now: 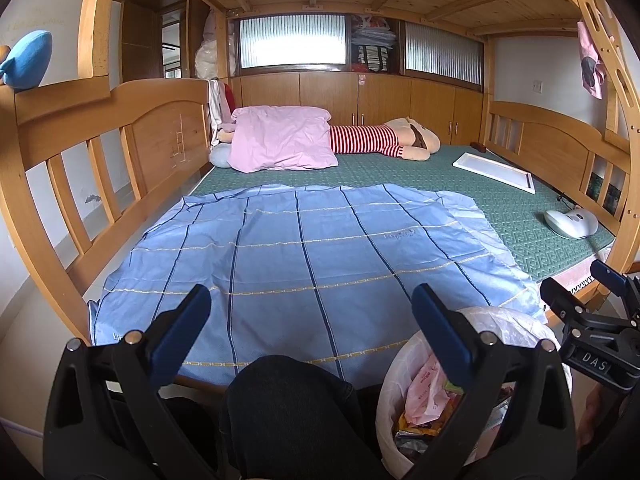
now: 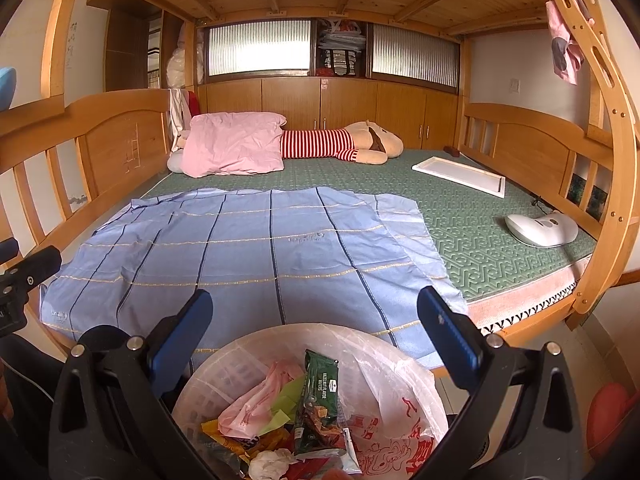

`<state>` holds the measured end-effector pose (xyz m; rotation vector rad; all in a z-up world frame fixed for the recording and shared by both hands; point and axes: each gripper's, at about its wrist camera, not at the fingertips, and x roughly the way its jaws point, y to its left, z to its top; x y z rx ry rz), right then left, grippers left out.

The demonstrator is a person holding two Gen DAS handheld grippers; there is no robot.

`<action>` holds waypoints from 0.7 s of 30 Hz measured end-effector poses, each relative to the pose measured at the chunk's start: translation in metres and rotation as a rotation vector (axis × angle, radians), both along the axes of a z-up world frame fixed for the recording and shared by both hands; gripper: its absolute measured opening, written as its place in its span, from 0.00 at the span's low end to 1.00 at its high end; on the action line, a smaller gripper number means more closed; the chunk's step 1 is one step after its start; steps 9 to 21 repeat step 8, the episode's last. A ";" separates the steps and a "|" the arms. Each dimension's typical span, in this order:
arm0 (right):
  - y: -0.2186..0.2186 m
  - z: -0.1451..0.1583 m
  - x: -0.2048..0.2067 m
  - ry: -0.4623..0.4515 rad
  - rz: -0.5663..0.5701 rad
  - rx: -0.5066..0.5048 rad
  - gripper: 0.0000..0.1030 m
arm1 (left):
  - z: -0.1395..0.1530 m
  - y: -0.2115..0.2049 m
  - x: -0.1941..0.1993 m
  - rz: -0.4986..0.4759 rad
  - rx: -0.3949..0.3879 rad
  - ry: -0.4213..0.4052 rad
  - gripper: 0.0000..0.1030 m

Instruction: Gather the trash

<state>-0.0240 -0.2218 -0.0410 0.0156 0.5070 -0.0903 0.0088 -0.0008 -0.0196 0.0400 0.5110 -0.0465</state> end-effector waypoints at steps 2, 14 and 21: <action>-0.001 0.000 0.001 0.002 0.000 0.002 0.97 | 0.000 0.001 0.002 0.005 -0.001 0.003 0.97; -0.001 0.000 0.002 0.005 0.001 0.004 0.97 | -0.002 0.004 0.005 0.022 -0.008 0.022 0.97; -0.001 0.000 0.002 0.005 0.001 0.004 0.97 | -0.002 0.004 0.005 0.022 -0.008 0.022 0.97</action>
